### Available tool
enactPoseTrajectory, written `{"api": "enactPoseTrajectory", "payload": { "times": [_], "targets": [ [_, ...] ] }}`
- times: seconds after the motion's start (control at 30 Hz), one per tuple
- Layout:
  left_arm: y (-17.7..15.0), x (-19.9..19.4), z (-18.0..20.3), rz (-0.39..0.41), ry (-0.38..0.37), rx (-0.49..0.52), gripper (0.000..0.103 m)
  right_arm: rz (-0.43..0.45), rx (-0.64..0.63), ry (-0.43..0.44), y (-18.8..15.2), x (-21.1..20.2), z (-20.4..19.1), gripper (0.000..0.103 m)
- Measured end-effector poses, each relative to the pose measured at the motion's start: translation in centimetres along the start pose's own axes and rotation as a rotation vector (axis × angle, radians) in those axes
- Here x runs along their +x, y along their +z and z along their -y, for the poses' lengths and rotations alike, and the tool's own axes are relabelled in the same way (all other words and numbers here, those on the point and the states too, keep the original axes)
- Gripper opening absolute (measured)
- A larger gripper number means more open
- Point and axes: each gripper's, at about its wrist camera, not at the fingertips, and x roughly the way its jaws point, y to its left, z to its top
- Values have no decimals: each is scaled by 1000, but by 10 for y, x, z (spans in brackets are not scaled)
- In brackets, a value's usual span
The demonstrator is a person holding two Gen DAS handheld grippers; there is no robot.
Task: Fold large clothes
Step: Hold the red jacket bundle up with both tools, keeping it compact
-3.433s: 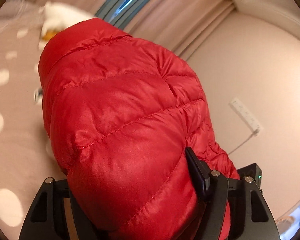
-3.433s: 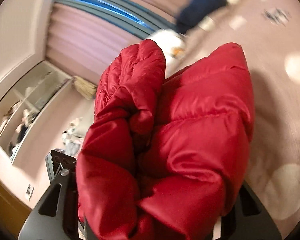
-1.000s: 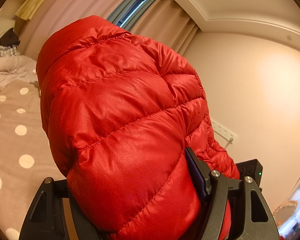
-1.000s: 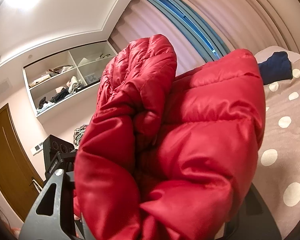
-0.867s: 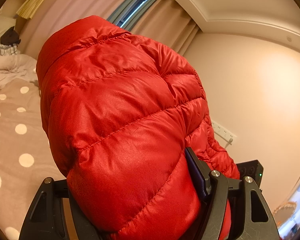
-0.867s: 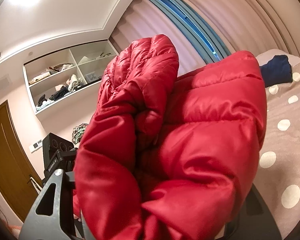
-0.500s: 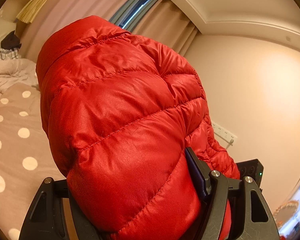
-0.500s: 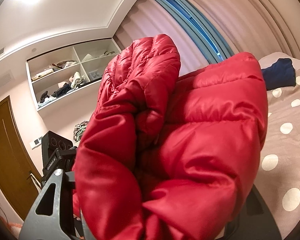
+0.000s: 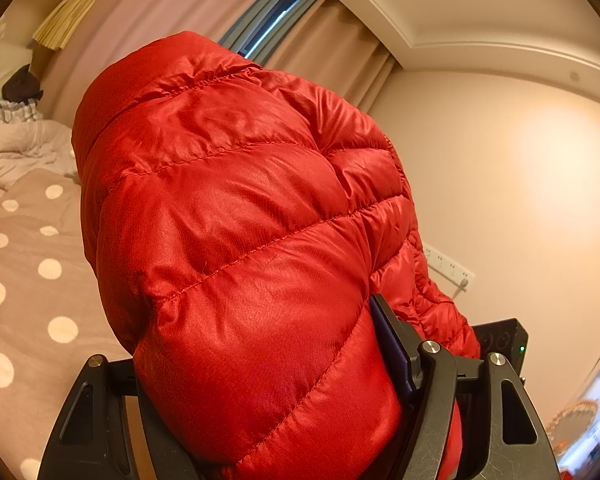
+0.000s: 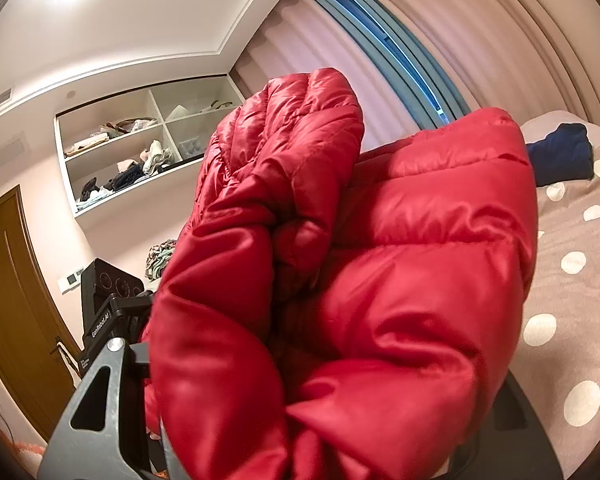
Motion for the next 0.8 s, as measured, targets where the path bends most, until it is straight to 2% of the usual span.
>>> {"api": "enactPoseTrajectory", "payload": {
  "times": [0.53, 0.8],
  "targets": [
    [-3, 0, -3, -1, -3, 3, 71, -13, -17, 5, -1, 4, -3, 61],
    [-3, 11, -15, -23, -4, -18, 71, -43, -13, -10, 2, 32, 16, 62]
  ]
}}
